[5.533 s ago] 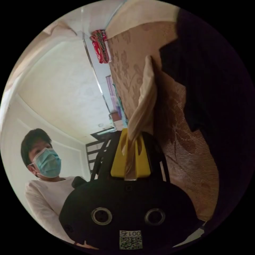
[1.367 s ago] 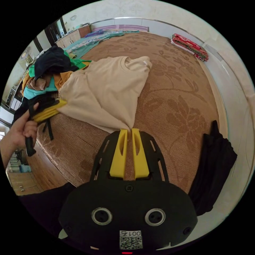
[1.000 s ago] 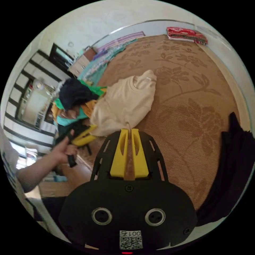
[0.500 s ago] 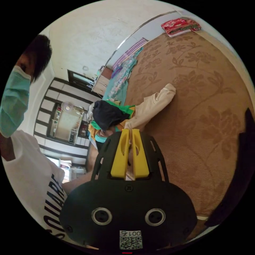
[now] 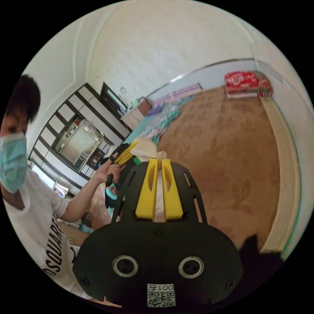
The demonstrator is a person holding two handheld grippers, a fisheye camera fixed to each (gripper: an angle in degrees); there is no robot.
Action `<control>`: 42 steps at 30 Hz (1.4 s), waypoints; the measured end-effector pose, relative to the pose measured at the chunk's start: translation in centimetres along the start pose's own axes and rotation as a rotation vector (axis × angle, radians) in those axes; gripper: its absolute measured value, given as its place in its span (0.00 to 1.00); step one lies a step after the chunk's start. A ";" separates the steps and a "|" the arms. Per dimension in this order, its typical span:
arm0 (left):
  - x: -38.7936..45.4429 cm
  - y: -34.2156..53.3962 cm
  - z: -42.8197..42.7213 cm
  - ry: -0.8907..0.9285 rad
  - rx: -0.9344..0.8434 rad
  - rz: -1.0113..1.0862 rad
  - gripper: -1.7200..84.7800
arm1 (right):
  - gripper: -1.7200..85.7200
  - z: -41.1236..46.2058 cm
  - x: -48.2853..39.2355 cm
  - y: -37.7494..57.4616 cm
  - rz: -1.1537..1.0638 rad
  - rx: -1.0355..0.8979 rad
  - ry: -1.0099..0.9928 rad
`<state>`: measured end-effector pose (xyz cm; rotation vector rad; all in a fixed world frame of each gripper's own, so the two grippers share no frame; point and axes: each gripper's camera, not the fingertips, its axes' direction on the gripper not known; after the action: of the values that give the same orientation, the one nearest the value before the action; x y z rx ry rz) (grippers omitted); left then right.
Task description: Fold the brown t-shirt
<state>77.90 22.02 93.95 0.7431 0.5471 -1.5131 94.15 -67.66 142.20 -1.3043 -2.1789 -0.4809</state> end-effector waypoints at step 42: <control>2.8 10.9 50.0 0.030 -0.245 0.231 0.01 | 0.03 -29.8 1.6 11.4 -0.138 -0.064 0.564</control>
<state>82.43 -17.19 126.61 0.6157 0.6336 -1.1981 111.72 -77.88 166.85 -0.9062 -1.7886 -0.8622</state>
